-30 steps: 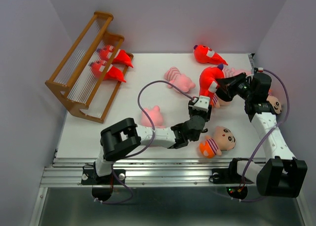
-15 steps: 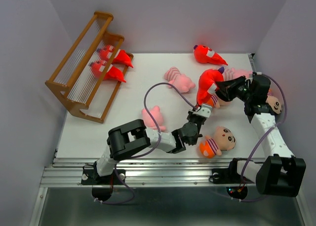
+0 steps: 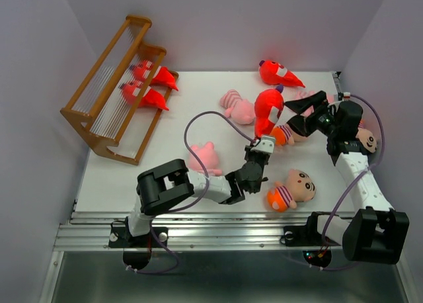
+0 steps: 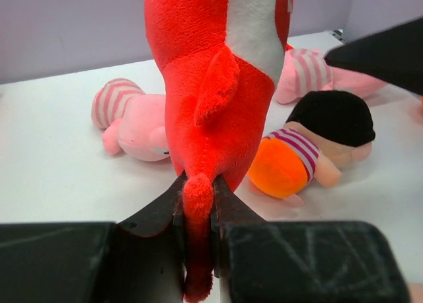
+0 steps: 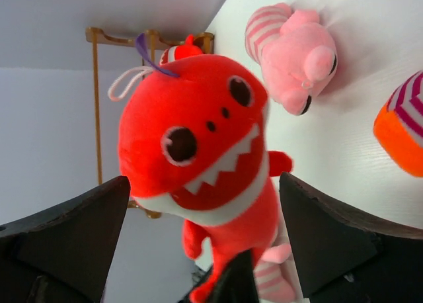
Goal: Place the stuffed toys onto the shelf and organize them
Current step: Pass the stuffed toy from the right arm to the left, then place the stuffed toy onto shelf
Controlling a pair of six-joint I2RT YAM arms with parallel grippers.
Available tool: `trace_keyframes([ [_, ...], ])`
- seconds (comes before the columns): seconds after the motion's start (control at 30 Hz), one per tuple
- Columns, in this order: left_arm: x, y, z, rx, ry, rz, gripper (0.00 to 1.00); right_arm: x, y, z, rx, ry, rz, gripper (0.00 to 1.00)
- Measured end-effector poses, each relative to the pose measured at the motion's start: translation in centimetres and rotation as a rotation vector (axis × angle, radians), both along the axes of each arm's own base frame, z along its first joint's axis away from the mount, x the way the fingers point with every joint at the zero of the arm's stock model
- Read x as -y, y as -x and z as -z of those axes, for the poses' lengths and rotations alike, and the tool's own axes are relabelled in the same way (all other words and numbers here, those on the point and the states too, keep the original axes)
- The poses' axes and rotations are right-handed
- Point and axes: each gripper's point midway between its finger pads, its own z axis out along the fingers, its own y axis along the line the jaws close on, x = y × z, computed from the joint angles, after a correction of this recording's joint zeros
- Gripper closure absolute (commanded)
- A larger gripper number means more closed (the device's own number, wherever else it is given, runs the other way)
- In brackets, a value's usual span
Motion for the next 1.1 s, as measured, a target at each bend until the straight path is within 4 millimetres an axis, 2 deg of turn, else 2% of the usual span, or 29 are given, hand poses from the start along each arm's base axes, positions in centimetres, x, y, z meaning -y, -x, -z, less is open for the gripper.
trace_keyframes([
  [0.17,-2.5,-0.5,-2.8,-0.065,0.136,-0.078,1.0,0.4,0.1,-0.2,0.083,0.117,-0.016,0.0],
  [0.3,-5.8,-1.0,-5.8,-0.155,0.33,-0.151,1.0,1.3,0.4,-0.8,0.175,0.238,-0.025,0.0],
  [0.43,-9.5,-3.3,-6.6,-0.264,0.504,-0.243,1.0,2.2,0.6,-1.2,0.256,0.348,-0.039,0.0],
  [0.57,-14.6,-5.0,-5.4,-0.326,0.591,-0.41,1.0,3.0,0.6,-0.5,0.279,0.413,-0.045,0.0],
  [0.63,-15.4,-5.0,-4.7,-0.364,0.601,-0.475,1.0,3.4,0.5,0.1,0.272,0.428,-0.044,0.0],
  [0.73,-15.5,-5.7,-4.3,-0.41,0.633,-0.584,1.0,4.0,0.0,1.0,0.252,0.442,-0.042,0.0],
  [0.8,-15.8,-6.6,-3.0,-0.432,0.636,-0.674,1.0,4.3,-0.3,1.9,0.23,0.444,-0.04,0.0],
  [0.87,-16.9,-7.3,-0.3,-0.449,0.596,-0.763,1.0,4.5,-0.3,2.6,0.213,0.445,-0.041,0.0],
  [0.97,-19.4,-6.6,3.5,-0.477,0.499,-0.869,1.0,4.6,-0.2,3.2,0.203,0.449,-0.043,0.0],
  [1.03,-20.9,-6.2,4.6,-0.485,0.456,-0.918,1.0,4.6,-0.2,3.5,0.2,0.453,-0.044,0.0],
  [1.1,-21.9,-6.1,4.6,-0.48,0.443,-0.945,1.0,4.7,-0.2,3.6,0.197,0.455,-0.043,0.0],
])
